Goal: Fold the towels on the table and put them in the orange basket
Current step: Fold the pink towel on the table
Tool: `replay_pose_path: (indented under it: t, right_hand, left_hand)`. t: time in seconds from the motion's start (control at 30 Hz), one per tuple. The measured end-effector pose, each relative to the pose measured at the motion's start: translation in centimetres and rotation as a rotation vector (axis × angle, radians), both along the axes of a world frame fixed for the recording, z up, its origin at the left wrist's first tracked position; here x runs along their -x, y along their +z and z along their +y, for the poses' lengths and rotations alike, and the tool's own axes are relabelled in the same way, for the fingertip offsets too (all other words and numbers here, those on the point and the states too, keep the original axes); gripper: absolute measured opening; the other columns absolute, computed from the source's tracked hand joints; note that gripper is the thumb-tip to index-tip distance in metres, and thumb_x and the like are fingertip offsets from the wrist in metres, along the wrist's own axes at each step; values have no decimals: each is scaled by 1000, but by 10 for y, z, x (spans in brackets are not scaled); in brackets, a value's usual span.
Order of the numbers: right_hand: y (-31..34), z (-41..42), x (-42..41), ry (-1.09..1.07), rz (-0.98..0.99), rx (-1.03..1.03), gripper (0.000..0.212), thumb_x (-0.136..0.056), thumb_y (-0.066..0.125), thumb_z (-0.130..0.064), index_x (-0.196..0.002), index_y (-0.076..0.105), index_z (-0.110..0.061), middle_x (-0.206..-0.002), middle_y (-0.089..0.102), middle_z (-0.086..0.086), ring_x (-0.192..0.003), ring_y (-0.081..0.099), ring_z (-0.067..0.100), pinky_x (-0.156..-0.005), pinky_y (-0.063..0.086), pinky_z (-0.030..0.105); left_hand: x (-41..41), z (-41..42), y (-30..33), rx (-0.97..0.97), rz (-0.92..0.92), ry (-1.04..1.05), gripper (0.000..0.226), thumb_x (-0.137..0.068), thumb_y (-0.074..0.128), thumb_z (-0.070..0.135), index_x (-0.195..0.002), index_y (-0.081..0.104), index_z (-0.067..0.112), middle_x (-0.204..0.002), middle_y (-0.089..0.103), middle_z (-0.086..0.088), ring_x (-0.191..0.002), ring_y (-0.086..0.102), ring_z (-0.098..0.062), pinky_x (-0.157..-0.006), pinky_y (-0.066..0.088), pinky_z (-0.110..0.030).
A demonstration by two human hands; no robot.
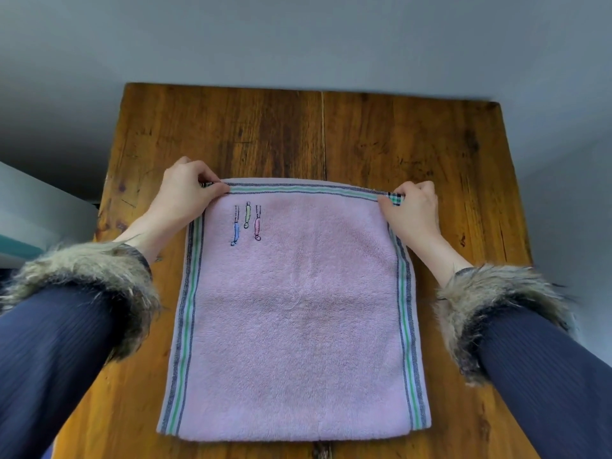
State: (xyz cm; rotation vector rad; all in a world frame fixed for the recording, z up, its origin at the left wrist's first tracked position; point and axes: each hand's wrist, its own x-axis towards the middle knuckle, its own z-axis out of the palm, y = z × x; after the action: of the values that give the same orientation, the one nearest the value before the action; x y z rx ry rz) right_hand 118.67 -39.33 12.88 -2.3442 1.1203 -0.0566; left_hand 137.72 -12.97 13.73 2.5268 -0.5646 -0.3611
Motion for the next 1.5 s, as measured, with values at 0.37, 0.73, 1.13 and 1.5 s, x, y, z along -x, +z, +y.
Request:
replay_pose_path:
  t: [0.37, 0.73, 1.13, 1.5]
  right_hand:
    - [26, 0, -5, -204, -117, -563, 14, -84, 66, -18, -75, 59, -9, -83, 57, 7, -72, 51, 15, -60, 39, 25]
    - [71, 12, 16, -206, -362, -654, 11, -87, 62, -15, -81, 61, -7, -81, 62, 4, -76, 59, 15, -64, 46, 22]
    - [212, 30, 69, -117, -669, -798, 13, -87, 63, -13, -73, 63, -13, -66, 65, -4, -68, 62, 11, -68, 49, 25]
    - [273, 65, 109, -96, -829, -743, 11, -85, 63, -7, -82, 60, -17, -67, 66, -5, -71, 63, 12, -67, 52, 25]
  left_hand:
    - [12, 10, 38, 268, 208, 93, 13, -87, 62, 31, -83, 63, 19, -90, 64, -2, -89, 61, -20, -80, 51, -38]
    - [43, 35, 78, 373, 126, 129, 19, -89, 60, 27, -90, 64, 9, -85, 62, -1, -77, 59, -12, -65, 47, -24]
    - [69, 78, 191, 609, 167, 143, 14, -89, 60, 19, -76, 64, 21, -61, 63, 17, -56, 55, 3, -50, 46, -12]
    - [108, 104, 239, 879, 215, 206, 23, -91, 57, 10, -80, 69, 26, -71, 67, 16, -65, 57, 2, -58, 47, -10]
